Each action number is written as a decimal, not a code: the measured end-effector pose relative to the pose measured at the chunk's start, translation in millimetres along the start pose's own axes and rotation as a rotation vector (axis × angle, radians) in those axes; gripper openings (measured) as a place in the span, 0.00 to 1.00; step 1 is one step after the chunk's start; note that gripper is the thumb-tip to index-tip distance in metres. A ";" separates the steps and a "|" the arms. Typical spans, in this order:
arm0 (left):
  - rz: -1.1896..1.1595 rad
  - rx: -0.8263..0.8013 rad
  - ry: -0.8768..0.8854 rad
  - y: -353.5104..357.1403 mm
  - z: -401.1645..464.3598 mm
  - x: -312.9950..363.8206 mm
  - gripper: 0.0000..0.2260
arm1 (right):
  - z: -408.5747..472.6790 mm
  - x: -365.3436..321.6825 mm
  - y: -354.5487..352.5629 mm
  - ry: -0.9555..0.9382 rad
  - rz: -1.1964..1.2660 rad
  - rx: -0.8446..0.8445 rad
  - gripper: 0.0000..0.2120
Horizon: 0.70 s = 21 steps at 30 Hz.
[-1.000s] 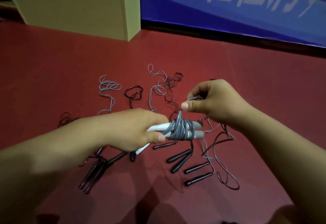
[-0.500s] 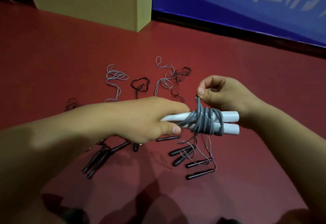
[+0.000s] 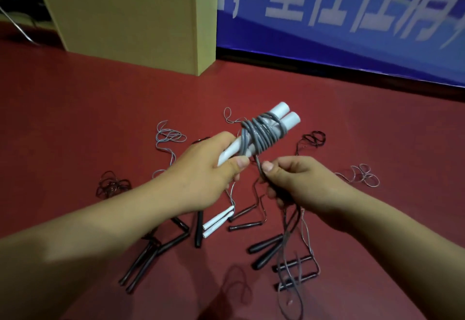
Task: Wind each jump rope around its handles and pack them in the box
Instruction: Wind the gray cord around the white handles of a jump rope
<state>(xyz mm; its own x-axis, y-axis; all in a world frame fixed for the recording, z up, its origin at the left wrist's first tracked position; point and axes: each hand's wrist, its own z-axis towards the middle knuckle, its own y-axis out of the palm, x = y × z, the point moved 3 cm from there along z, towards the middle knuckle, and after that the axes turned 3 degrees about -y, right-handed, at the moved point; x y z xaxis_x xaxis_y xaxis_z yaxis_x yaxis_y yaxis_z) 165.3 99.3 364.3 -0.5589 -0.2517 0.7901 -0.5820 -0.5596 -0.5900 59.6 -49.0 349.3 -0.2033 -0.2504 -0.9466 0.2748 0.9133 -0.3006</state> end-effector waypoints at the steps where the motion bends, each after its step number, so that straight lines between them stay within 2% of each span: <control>1: 0.005 0.040 -0.019 -1.2 1.5 -2.5 0.05 | -0.4 -0.6 1.5 -0.020 -0.014 0.001 0.13; 4: 0.018 0.114 -0.094 -4.2 4.5 -9.4 0.04 | -0.6 -1.8 5.9 -0.066 -0.125 -0.016 0.08; 9: 0.056 0.166 -0.184 -2.8 7.8 -18.3 0.05 | -6.2 -6.1 19.3 -0.095 -0.167 -0.150 0.11; 13: 0.116 0.153 -0.243 -3.8 9.2 -27.6 0.05 | -6.6 -9.1 20.7 -0.108 -0.245 -0.129 0.07; 21: 0.218 0.117 -0.309 -4.2 13.5 -41.0 0.05 | -6.6 -10.1 15.1 -0.028 -0.294 -0.117 0.11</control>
<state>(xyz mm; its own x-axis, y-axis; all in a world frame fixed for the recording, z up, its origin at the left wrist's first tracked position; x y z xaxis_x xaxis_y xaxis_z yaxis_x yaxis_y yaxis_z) 198.6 101.3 336.6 -0.4477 -0.5905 0.6715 -0.3876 -0.5486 -0.7408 59.6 -30.6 355.1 -0.2317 -0.5162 -0.8245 0.0977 0.8309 -0.5477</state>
